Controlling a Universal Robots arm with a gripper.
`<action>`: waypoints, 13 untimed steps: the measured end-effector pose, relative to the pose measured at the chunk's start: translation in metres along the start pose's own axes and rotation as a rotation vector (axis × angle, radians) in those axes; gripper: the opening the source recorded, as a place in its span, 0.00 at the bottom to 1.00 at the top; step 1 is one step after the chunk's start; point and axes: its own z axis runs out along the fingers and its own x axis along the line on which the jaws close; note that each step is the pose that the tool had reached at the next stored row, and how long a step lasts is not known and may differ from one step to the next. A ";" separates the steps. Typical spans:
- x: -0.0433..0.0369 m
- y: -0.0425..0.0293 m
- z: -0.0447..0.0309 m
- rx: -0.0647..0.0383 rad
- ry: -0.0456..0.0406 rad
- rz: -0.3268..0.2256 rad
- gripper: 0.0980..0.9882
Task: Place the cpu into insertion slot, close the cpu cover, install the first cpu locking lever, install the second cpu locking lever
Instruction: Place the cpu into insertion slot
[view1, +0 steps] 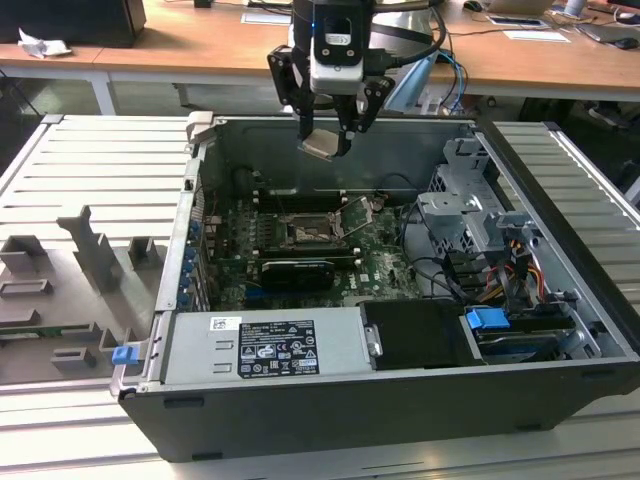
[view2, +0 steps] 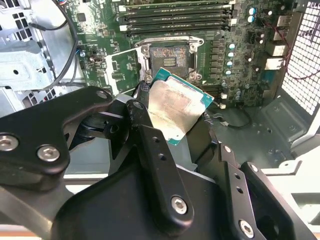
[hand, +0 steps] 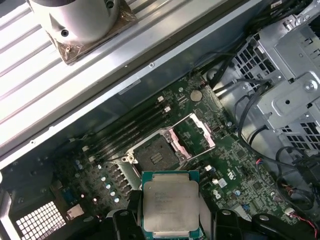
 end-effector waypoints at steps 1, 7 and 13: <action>0.0000 0.0000 0.0000 0.000 -0.0004 0.005 0.50; 0.0000 0.0000 0.0000 -0.001 -0.0029 0.032 0.50; 0.0000 0.0000 0.0000 -0.001 -0.0053 0.059 0.50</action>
